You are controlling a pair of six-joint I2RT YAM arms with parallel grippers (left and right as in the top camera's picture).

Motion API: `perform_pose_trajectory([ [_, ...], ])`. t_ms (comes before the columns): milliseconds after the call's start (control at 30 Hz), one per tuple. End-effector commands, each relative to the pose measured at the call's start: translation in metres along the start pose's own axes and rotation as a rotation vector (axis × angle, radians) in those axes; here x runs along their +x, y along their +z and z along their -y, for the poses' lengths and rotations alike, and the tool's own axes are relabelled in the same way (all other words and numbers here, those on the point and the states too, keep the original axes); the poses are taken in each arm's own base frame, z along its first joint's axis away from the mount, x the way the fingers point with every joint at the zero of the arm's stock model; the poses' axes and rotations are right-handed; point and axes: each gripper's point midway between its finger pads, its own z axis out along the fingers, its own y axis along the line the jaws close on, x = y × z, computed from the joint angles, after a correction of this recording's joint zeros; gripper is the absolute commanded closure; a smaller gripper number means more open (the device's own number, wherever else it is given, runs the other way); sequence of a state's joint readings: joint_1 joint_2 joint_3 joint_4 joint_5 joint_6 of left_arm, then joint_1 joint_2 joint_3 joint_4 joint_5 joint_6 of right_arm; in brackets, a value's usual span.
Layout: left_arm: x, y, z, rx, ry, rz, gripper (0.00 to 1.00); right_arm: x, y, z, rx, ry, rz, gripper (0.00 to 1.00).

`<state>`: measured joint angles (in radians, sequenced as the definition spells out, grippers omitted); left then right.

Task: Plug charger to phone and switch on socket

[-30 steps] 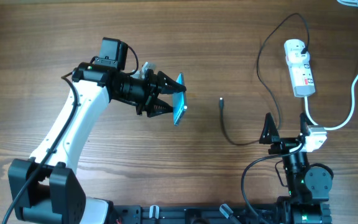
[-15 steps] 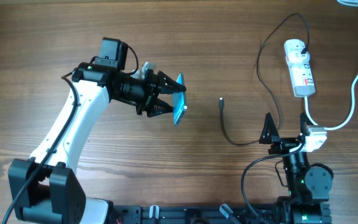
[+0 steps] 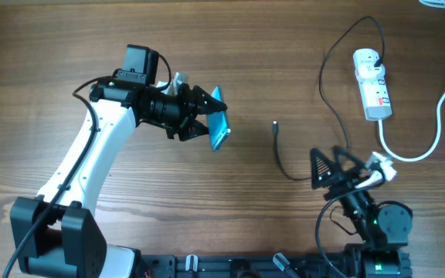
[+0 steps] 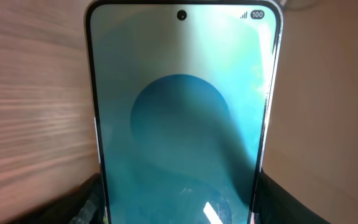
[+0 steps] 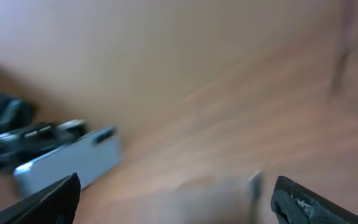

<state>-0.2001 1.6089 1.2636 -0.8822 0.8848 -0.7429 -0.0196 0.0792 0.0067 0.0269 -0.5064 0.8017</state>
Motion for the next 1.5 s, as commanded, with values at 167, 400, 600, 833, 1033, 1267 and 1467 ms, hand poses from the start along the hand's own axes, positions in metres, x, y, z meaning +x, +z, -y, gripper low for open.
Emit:
perform_pose_trajectory([
  [167, -0.034, -0.015, -0.009, -0.123, 0.051, 0.221, 0.64, 0.021, 0.004, -0.007, -0.057, 0.158, -0.133, 0.01],
  [400, -0.043, -0.017, -0.016, -0.161, 0.028, 0.272, 0.64, 0.009, 0.01, -0.021, -0.069, -0.045, -0.169, 0.01],
  [600, -0.057, -0.019, -0.009, -0.152, 0.0, 0.355, 0.62, 0.012, 0.037, -0.022, -0.04, -0.042, -0.321, 0.02],
  [833, -0.053, -0.005, -0.001, -0.169, -0.008, 0.39, 0.62, 0.059, 0.088, -0.062, -0.143, -0.111, -0.424, 0.02],
  [1033, -0.05, -0.001, 0.001, -0.171, 0.002, 0.381, 0.63, 0.067, 0.132, -0.093, -0.195, -0.078, -0.302, 0.02],
  [1267, -0.045, 0.004, 0.004, -0.162, -0.03, 0.376, 0.64, 0.087, 0.169, -0.107, -0.247, -0.032, -0.322, 0.12],
  [1467, -0.044, 0.005, 0.005, -0.153, -0.074, 0.376, 0.64, 0.084, 0.183, -0.108, -0.184, -0.045, -0.265, 0.16],
])
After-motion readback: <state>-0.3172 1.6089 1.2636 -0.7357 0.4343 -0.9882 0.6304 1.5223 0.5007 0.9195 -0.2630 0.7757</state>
